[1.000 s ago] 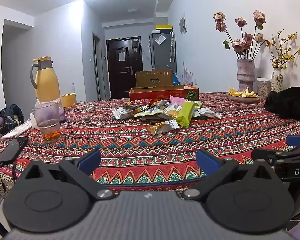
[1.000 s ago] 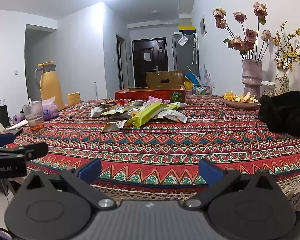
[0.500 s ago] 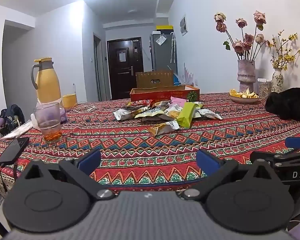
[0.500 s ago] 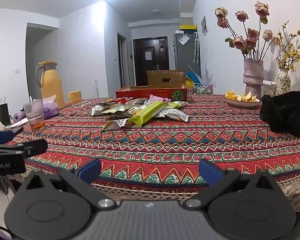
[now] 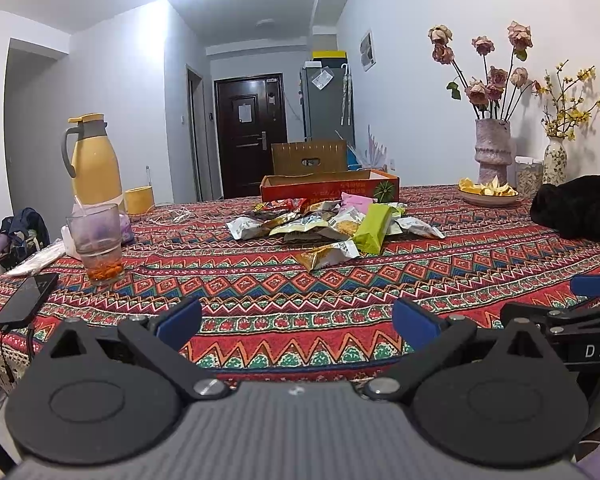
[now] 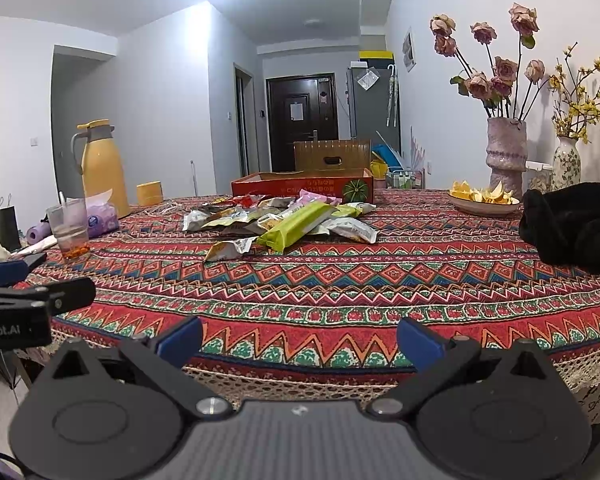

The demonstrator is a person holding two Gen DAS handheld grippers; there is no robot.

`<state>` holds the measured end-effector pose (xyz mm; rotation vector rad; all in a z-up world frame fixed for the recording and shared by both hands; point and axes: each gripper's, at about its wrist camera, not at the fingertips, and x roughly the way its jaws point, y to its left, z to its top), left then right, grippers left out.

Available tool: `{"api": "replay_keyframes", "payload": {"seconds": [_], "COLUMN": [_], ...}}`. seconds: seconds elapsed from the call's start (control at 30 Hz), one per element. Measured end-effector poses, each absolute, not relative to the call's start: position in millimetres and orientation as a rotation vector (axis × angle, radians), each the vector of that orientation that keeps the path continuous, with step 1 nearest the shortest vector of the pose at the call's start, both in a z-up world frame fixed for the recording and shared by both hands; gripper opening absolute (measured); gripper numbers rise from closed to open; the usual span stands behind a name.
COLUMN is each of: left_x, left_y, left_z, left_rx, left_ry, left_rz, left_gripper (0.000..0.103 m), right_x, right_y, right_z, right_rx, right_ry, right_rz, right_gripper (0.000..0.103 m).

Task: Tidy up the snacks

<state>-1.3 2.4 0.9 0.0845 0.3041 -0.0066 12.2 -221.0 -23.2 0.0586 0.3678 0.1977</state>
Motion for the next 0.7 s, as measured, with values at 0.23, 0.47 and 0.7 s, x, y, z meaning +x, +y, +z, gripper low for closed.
{"api": "replay_keyframes", "payload": {"seconds": [0.23, 0.47, 0.7], "left_x": [-1.7, -1.5, -1.5], "left_y": [2.6, 1.8, 2.0], "left_z": [1.5, 2.8, 3.2], "left_rx": [0.083, 0.085, 0.087], "left_ry": [0.305, 0.303, 0.300], "left_rz": [-0.005, -0.008, -0.006], "left_gripper": [0.103, 0.103, 0.103], "right_x": [13.3, 12.8, 12.3], "right_y": [-221.4, -222.2, -222.3], "right_z": [-22.8, -23.6, -24.5], "right_rx": [0.061, 0.059, 0.061], "right_ry": [0.371, 0.371, 0.374], "right_rz": [0.197, 0.197, 0.195], "right_gripper": [0.103, 0.103, 0.103]}}
